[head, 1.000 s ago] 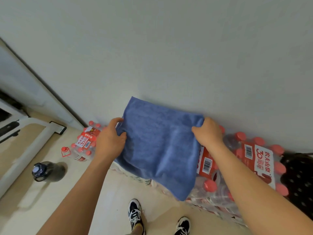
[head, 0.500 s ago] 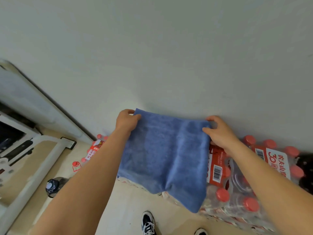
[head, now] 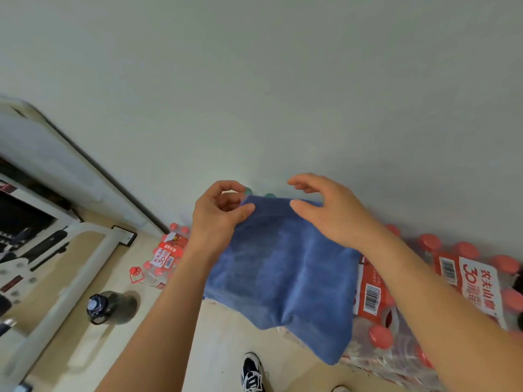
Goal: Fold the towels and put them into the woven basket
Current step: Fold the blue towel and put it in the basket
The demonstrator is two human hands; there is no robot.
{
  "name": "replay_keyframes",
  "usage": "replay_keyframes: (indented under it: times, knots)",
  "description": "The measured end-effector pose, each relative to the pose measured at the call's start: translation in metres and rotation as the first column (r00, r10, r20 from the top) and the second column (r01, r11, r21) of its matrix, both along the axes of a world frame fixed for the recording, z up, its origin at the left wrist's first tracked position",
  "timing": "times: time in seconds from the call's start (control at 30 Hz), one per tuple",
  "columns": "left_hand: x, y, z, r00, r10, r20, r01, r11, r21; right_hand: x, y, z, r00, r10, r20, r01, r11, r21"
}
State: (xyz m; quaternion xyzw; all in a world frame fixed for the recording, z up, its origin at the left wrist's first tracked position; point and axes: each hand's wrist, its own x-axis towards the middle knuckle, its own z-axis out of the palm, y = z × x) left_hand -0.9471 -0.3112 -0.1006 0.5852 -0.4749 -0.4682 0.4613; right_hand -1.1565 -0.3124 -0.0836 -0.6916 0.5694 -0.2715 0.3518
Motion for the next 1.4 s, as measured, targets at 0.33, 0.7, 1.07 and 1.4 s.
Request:
replay_keyframes:
  times: [0.33, 0.7, 1.07, 1.4]
  knots:
    - [0.009, 0.007, 0.001, 0.997, -0.068, -0.043, 0.068, 0.998, -0.009, 0.058, -0.011, -0.014, 0.958, -0.021, 0.286, 0.036, 0.998, -0.048]
    - [0.026, 0.006, -0.006, 0.986, -0.166, 0.012, 0.163, 0.979, 0.122, 0.065, -0.007, -0.015, 0.957, -0.078, 0.278, 0.083, 0.997, -0.008]
    - [0.009, -0.001, -0.017, 0.963, -0.039, 0.268, 0.044, 0.999, -0.010, 0.065, -0.010, -0.016, 0.964, -0.113, 0.242, 0.110, 0.994, 0.026]
    - [0.009, -0.003, -0.013, 0.999, 0.023, -0.027, -0.021, 0.998, 0.053, 0.067, -0.012, -0.021, 0.999, -0.007, 0.046, 0.016, 0.980, -0.201]
